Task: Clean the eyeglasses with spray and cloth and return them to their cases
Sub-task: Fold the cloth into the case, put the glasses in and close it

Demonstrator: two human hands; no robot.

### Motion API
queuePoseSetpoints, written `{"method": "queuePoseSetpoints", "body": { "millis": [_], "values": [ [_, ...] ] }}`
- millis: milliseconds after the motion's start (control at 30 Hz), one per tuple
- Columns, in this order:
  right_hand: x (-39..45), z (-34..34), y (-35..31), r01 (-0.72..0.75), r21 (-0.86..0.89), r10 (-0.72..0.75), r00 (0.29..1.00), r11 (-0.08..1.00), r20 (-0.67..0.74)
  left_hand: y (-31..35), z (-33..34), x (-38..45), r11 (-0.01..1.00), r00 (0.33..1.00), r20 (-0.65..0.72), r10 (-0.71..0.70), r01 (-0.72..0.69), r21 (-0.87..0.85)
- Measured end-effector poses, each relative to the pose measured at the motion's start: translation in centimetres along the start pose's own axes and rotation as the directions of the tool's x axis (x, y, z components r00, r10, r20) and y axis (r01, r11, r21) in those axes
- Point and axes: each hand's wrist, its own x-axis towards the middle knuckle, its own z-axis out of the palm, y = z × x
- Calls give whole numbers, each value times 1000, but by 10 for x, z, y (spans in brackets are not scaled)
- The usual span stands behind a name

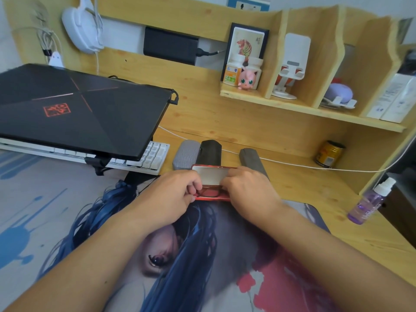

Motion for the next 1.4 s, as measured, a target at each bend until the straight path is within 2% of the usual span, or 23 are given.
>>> {"method": "queuePoseSetpoints", "body": {
  "millis": [133, 233, 367, 433, 533, 600, 667, 733, 800, 867, 1000, 1167, 1400],
  "values": [
    [-5, 6, 1, -56, 48, 58, 997, 997, -47, -2, 1, -2, 999, 1000, 20, 12, -13, 33],
    [-9, 10, 2, -50, 103, 63, 990, 993, -126, -1, 1, -2, 999, 1000, 23, 14, -15, 32],
    [-13, 13, 4, -45, 128, 65, 985, 991, -161, 0, 0, -2, 1000, 1000, 25, 3, -4, 23],
    [-21, 13, 9, -50, 241, 101, 973, 969, -205, 1, 0, -3, 1000, 1000, 18, 1, -2, 24],
    [-39, 7, 22, -143, 441, 283, 921, 886, -268, 4, 1, -4, 1000, 1000, 2, -16, 16, 25],
    [-48, 2, 33, -278, 569, 446, 877, 774, -179, 4, 4, -1, 999, 999, -31, -33, 34, 24],
    [-52, 1, 41, -395, 715, 556, 831, 576, 11, 3, 7, 2, 997, 994, -76, -80, 80, 0],
    [-55, 0, 47, -441, 793, 544, 822, 420, 170, 2, 11, 4, 989, 984, -112, -138, 132, -63],
    [-59, 2, 48, -480, 806, 479, 829, 345, 289, 1, 13, 5, 977, 973, -128, -192, 177, -122],
    [-59, 4, 48, -475, 822, 449, 837, 315, 312, 0, 15, 6, 965, 962, -143, -235, 213, -154],
    [-55, 14, 50, -421, 853, 443, 857, 309, 262, -1, 15, 8, 936, 953, -116, -281, 245, -253],
    [-48, 23, 52, -442, 871, 488, 821, 212, 297, -1, 14, 9, 935, 963, -66, -262, 236, -263],
    [-45, 29, 49, -445, 860, 529, 806, 248, 265, -3, 19, 8, 950, 976, 7, -216, 212, -231]
  ]
}}
